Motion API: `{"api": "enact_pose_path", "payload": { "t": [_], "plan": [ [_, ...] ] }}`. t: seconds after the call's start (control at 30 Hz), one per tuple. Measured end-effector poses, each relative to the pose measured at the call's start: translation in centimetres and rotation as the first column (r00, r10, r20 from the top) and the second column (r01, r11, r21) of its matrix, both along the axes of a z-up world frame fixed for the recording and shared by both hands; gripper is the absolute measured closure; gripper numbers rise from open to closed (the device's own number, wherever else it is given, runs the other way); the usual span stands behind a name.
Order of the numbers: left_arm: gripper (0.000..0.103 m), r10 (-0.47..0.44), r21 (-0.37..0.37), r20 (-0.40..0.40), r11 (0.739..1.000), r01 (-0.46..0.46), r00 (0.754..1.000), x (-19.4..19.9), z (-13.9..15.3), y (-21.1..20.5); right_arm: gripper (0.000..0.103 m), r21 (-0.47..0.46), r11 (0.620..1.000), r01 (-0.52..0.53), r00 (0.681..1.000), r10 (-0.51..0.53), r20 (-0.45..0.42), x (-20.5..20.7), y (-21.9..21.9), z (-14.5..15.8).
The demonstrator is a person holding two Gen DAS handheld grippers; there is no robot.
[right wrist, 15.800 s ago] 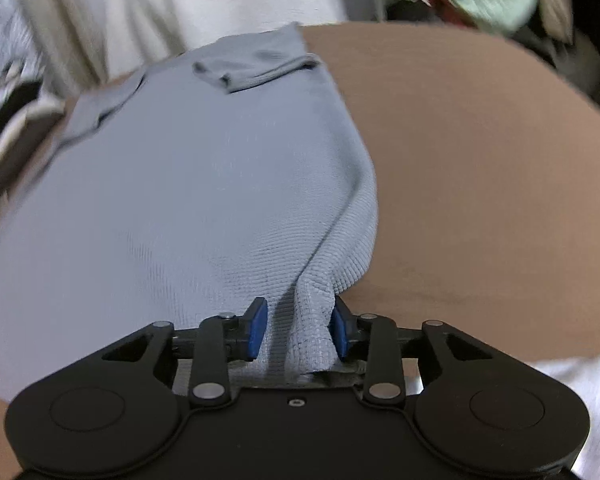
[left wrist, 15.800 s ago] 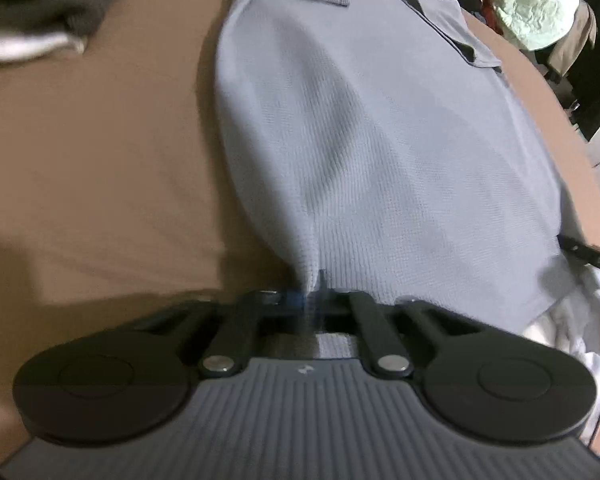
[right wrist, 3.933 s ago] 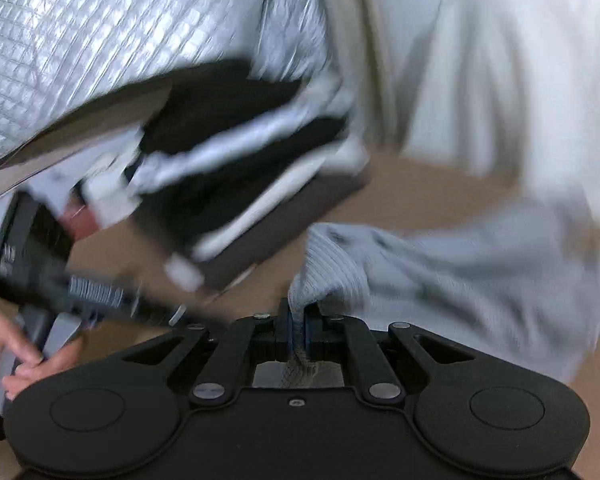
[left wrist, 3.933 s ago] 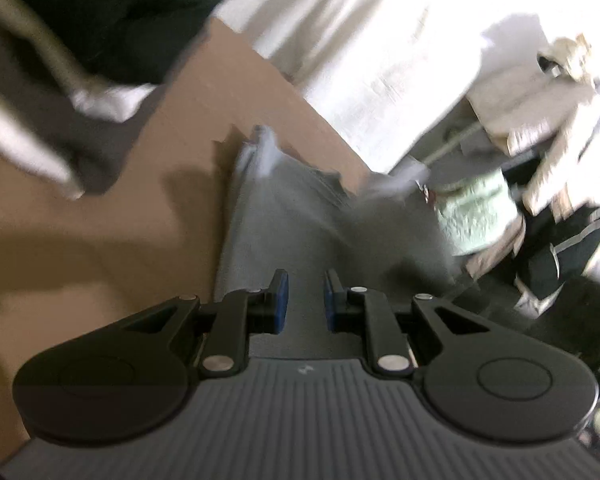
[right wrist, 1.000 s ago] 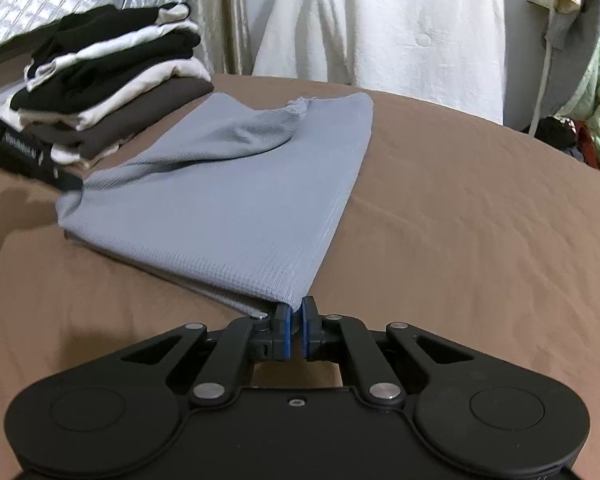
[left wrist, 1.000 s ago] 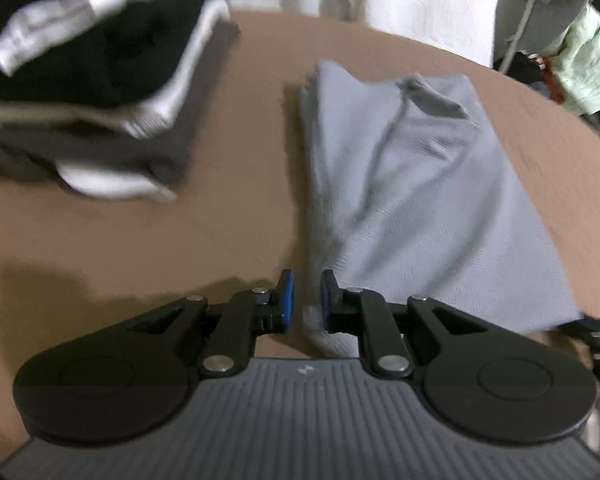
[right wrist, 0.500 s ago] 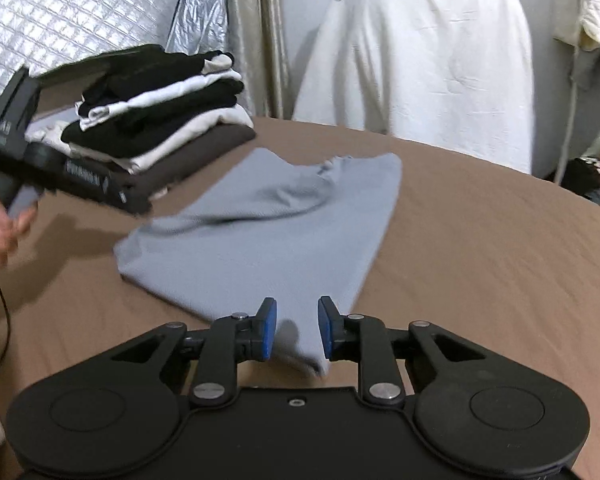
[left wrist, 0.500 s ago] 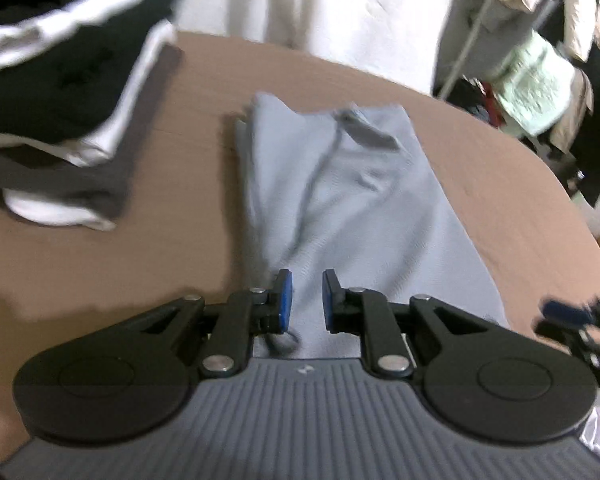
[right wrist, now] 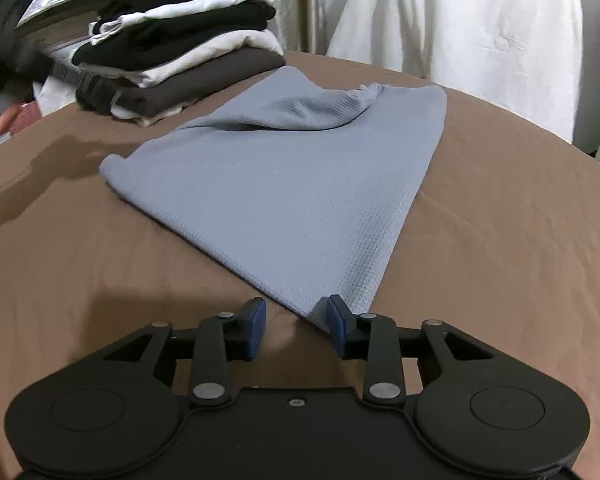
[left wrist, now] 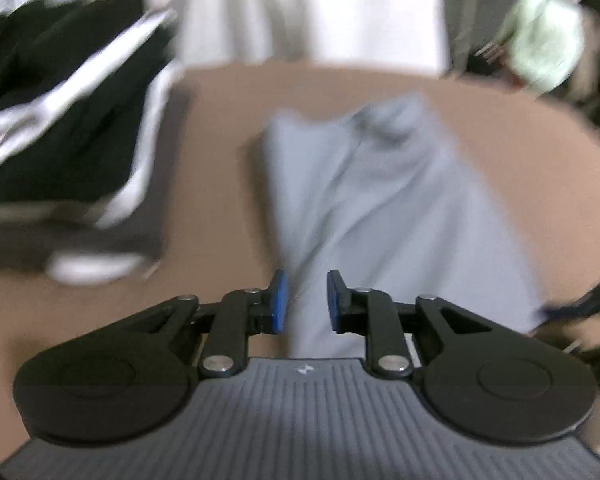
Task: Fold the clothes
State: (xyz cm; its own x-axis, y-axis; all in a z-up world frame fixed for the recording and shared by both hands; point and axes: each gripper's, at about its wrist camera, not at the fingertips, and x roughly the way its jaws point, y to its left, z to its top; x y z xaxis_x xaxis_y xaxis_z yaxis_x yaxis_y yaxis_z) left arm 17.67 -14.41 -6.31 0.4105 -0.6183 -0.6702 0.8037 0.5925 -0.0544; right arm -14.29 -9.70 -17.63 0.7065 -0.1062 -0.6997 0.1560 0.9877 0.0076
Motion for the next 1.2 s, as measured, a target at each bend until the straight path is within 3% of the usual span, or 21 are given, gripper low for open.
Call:
{"api": "enact_pose_path", "payload": {
  "t": [0.03,0.07,0.1,0.17,0.23,0.33,0.4,0.47,0.53,0.57,0.6,0.63,0.77,0.83,0.87,0.9,0.93,0.97,1.03,1.13,1.2],
  "plan": [
    [0.057,-0.041,-0.011,0.018,0.999,0.041,0.999,-0.1,0.7,-1.4,0.065,0.014,1.0,-0.006,1.0,0.006,-0.003,0.0,-0.4,0.5],
    [0.04,-0.077,-0.012,0.032,0.997,0.077,0.997,-0.1,1.2,-3.0,0.064,0.031,1.0,-0.005,1.0,0.005,0.009,0.1,-0.8,1.3],
    [0.033,-0.109,-0.003,0.041,0.994,0.109,0.993,0.0,1.3,-4.8,0.064,0.038,0.999,0.007,0.999,-0.009,0.049,-0.1,-1.3,2.0],
    [0.032,-0.167,0.017,0.041,0.986,0.166,0.985,0.7,1.1,-8.4,0.062,0.021,0.999,0.046,0.991,-0.048,0.126,0.0,-2.1,3.5],
    [0.031,-0.171,0.045,0.039,0.985,0.17,0.984,2.2,0.0,-11.9,0.049,-0.02,0.995,0.1,0.975,-0.094,0.2,0.5,-2.8,5.0],
    [0.031,-0.151,0.103,0.004,0.983,0.149,0.989,4.5,-2.5,-15.8,0.045,-0.008,0.993,0.116,0.977,-0.112,0.183,3.3,-4.9,5.1],
    [0.031,-0.191,0.181,-0.054,0.963,0.198,0.98,5.3,-4.9,-18.0,0.045,0.043,0.991,0.124,0.984,-0.129,0.126,4.9,-6.8,4.1],
    [0.031,-0.232,0.251,-0.004,0.941,0.225,0.973,5.0,-6.1,-18.7,0.045,0.108,0.985,0.136,0.985,-0.146,0.087,5.8,-8.2,3.2],
    [0.037,-0.221,0.264,0.114,0.947,0.185,0.969,5.2,-6.1,-18.5,0.046,0.16,0.975,0.154,0.98,-0.171,0.102,5.6,-9.1,2.5],
    [0.051,-0.19,0.244,0.116,0.957,0.157,0.975,6.0,-5.8,-18.2,0.046,0.154,0.976,0.154,0.978,-0.172,0.116,5.3,-9.0,2.4],
    [0.08,-0.14,0.213,0.084,0.97,0.119,0.987,7.3,-5.3,-17.7,0.045,0.147,0.977,0.154,0.976,-0.173,0.13,5.0,-9.0,2.2],
    [0.093,-0.079,0.179,0.037,0.981,0.071,0.996,8.8,-4.9,-17.2,0.045,0.132,0.981,0.145,0.979,-0.161,0.123,4.9,-8.8,2.0],
    [0.092,0.082,0.043,-0.126,0.996,-0.077,0.989,14.1,-4.0,-14.3,0.045,0.083,0.991,0.108,0.988,-0.117,0.104,4.5,-8.1,1.5],
    [0.085,0.171,-0.009,-0.201,0.984,-0.176,0.965,16.4,-4.5,-12.5,0.045,0.069,0.993,0.098,0.989,-0.105,0.102,4.5,-7.9,1.5],
    [0.078,0.251,0.007,-0.2,0.967,-0.255,0.947,17.1,-4.9,-11.6,0.045,0.049,0.994,0.094,0.99,-0.099,0.101,4.4,-7.6,1.5],
    [0.063,0.33,0.024,-0.198,0.943,-0.332,0.923,17.8,-5.2,-10.6,0.045,0.04,0.995,0.094,0.99,-0.098,0.1,4.4,-7.5,1.5],
    [0.056,0.407,0.041,-0.194,0.912,-0.407,0.892,18.5,-5.6,-9.7,0.045,0.031,0.995,0.095,0.99,-0.097,0.098,4.3,-7.5,1.4],
    [0.052,0.436,0.036,-0.189,0.898,-0.438,0.88,18.7,-5.7,-8.8,0.045,0.023,0.995,0.095,0.991,-0.097,0.096,4.3,-7.4,1.4],
    [0.049,0.393,-0.019,-0.197,0.915,-0.404,0.898,17.8,-5.5,-7.3,0.045,0.044,0.993,0.111,0.989,-0.115,0.089,4.2,-7.5,1.2],
    [0.039,0.276,-0.102,-0.287,0.943,-0.316,0.917,16.1,-5.1,-6.4,0.045,0.102,0.985,0.14,0.986,-0.149,0.081,3.8,-7.9,0.8],
    [0.031,0.2,-0.103,-0.278,0.966,-0.237,0.939,14.9,-5.1,-7.2,0.045,0.146,0.977,0.157,0.983,-0.169,0.077,3.6,-8.3,0.7]
  ]
}}
